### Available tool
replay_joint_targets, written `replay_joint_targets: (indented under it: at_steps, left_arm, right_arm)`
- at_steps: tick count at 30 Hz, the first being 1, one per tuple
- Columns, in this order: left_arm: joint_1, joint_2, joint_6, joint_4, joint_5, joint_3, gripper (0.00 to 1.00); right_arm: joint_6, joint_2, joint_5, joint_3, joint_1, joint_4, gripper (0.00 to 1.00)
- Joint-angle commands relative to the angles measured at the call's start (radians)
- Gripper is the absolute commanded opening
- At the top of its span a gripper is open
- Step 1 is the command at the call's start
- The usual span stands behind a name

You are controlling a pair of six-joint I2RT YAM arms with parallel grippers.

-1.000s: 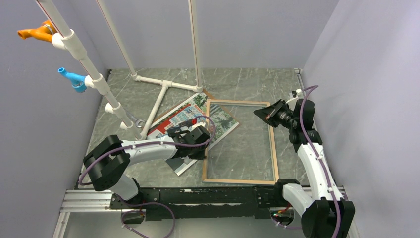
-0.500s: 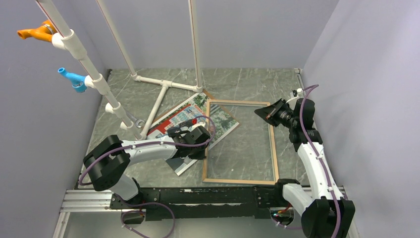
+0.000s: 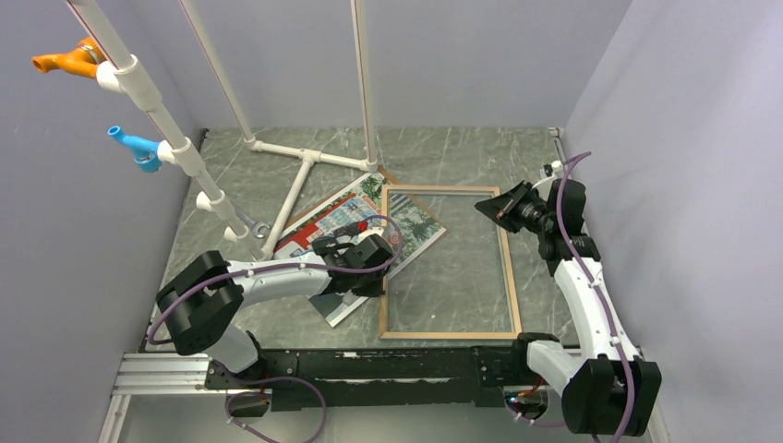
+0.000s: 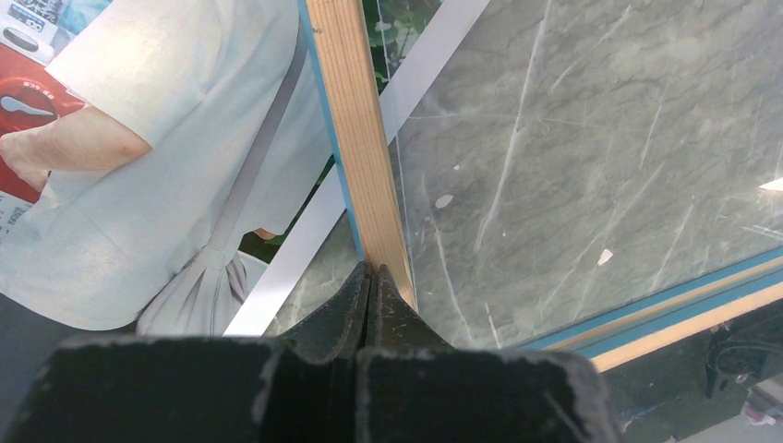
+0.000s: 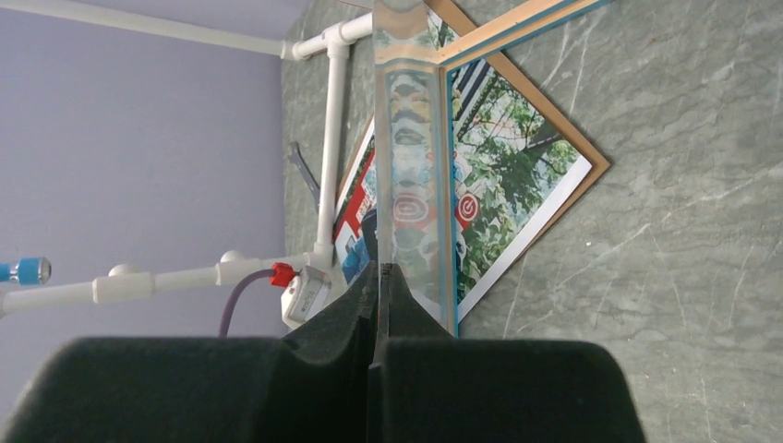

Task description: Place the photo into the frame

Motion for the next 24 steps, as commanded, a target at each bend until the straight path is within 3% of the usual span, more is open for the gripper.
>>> replay_joint_targets:
  at_steps: [1, 12, 24]
  left_arm:
    - [-0.004, 0.037, 0.025, -0.044, -0.041, -0.002, 0.0]
    - [-0.006, 0.039, 0.028, -0.05, -0.042, 0.0, 0.0]
    - [-0.009, 0.052, 0.029, -0.06, -0.048, 0.013, 0.0]
  right_arm:
    - [-0.037, 0.006, -0.037, 0.06, 0.003, -0.002, 0.0]
    - [-0.101, 0.045, -0.039, 0.123, -0.002, -0.069, 0.0]
    - [0.068, 0.017, -0.082, 0.028, 0.001, 0.006, 0.0]
